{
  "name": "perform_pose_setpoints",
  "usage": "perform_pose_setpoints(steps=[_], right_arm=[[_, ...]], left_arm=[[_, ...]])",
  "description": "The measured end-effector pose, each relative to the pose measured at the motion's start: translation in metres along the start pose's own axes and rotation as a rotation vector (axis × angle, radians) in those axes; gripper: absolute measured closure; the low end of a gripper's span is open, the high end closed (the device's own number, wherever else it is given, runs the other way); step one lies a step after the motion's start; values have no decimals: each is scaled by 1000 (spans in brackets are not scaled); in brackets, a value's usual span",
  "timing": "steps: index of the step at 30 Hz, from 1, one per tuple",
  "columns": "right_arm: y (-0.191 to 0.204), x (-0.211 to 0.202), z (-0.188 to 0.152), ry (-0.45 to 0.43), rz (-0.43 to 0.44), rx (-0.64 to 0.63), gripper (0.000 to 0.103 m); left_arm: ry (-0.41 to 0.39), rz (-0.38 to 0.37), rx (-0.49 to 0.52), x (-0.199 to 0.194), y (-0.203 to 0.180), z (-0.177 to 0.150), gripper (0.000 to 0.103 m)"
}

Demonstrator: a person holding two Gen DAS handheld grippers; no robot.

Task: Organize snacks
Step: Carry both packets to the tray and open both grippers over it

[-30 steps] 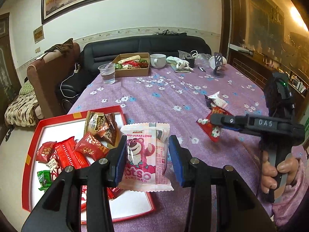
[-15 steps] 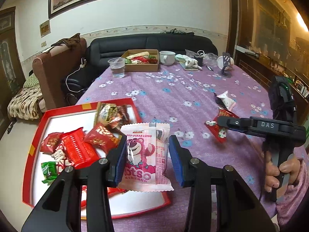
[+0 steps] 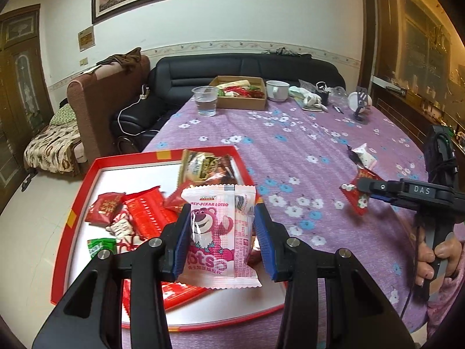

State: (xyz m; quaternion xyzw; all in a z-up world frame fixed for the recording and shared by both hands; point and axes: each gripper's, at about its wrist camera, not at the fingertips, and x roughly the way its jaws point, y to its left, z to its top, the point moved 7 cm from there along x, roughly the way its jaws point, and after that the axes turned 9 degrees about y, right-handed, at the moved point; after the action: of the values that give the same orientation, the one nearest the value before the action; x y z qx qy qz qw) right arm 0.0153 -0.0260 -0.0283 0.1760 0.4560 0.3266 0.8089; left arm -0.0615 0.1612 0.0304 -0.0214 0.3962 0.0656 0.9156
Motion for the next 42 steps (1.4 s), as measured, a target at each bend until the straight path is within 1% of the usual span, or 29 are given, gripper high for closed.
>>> perform_pose_setpoints(steps=[6, 11, 21, 26, 35, 42], right_arm=[[9, 1, 2, -7, 5, -7, 66], [20, 6, 4, -3, 31, -16, 66], [77, 32, 12, 25, 93, -114, 66], [100, 45, 16, 42, 127, -145, 66], [129, 65, 20, 65, 164, -179, 66], [148, 88, 23, 95, 191, -197, 66]], left_arm=[[-4, 13, -15, -1, 12, -1, 63], [-8, 28, -27, -2, 22, -2, 63], [-9, 63, -53, 0, 41, -3, 63], [-7, 79, -63, 2, 49, -3, 63], [4, 99, -78, 11, 63, -2, 63], [25, 115, -97, 21, 78, -3, 63]])
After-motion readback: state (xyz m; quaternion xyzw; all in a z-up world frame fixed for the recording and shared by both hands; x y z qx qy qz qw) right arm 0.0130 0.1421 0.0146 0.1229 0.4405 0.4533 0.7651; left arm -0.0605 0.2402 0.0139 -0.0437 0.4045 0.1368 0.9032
